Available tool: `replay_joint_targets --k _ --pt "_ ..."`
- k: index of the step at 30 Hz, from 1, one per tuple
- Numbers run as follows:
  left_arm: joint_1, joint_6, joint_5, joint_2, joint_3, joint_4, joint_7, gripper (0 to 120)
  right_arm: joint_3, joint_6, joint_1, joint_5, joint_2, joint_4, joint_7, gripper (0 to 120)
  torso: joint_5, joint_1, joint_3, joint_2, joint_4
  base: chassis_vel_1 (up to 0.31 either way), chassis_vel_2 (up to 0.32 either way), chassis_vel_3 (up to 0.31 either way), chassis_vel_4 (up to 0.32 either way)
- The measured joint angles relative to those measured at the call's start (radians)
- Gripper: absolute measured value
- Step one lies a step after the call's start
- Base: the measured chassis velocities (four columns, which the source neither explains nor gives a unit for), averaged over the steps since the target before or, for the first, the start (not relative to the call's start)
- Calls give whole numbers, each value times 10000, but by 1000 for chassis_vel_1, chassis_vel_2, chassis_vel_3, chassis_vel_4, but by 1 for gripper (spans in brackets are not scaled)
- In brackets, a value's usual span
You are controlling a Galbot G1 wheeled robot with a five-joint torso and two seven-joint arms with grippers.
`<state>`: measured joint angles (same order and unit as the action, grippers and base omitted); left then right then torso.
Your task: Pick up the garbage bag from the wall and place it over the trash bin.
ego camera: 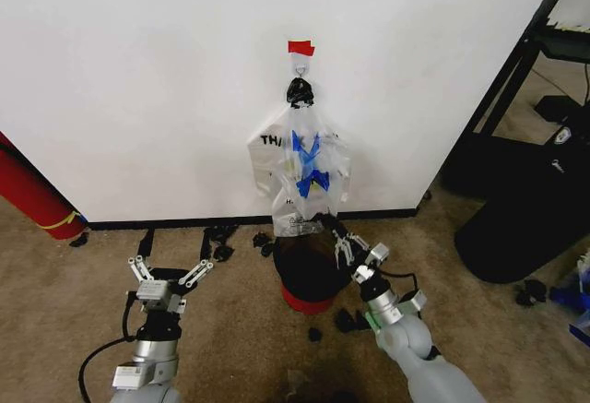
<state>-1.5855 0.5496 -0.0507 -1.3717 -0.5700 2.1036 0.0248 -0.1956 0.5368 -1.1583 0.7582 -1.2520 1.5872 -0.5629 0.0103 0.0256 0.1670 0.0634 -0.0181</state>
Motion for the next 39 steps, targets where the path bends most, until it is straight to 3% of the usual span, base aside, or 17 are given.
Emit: replay_joint_targets --k 3,8,14,15,16,21,22,26,29,33,39 --pt "240 -178 -7 388 128 112 142 100 17 32 -83 -74 12 -5 -125 0 0 0 0 0 -1 0 0 0 0" --pt "666 -683 -57 1604 566 457 306 100 65 86 -226 -247 18 45 -341 0 2 0 0 0 -2 0 0 0 0" --pt "1456 -1723 -491 4319 1159 774 309 100 174 121 -195 -638 -175 35 -492 0 2 0 -1 0 0 0 0 0 0" --pt "1456 -1723 -491 4319 1159 774 309 100 174 121 -195 -638 -175 35 -492 0 2 0 -1 0 0 0 0 0 0" --pt "1732 -2027 -658 4842 1346 761 289 100 180 138 -209 -737 -241 7 -503 0 1 0 0 0 0 0 0 0 0" --pt "2982 -2782 -807 6332 1922 46 163 100 216 229 -210 -1019 -453 -101 -514 0 4 -1 0 0 0 0 0 0 0" --pt "2982 -2782 -807 6332 1922 46 163 100 216 229 -210 -1019 -453 -101 -514 0 4 -1 0 0 0 0 0 0 0" --pt "4622 -3453 -1152 7423 3048 -613 -179 99 248 252 -106 -1190 -593 -248 -554 0 2 0 0 0 0 0 0 0 0" --pt "5446 -3715 -1498 7647 3817 -858 -409 99 263 267 -40 -1270 -667 -355 -580 0 1 0 0 0 -1 0 0 0 0" --pt "7106 -4230 -3105 7629 5593 -1229 -800 98 281 298 129 -1362 -786 -580 -632 0 1 0 0 -1 0 0 0 0 0" --pt "8333 -4660 -4087 7361 6389 -1214 -857 98 276 308 275 -1411 -824 -741 -639 0 -1 0 0 -1 -2 0 0 0 0"
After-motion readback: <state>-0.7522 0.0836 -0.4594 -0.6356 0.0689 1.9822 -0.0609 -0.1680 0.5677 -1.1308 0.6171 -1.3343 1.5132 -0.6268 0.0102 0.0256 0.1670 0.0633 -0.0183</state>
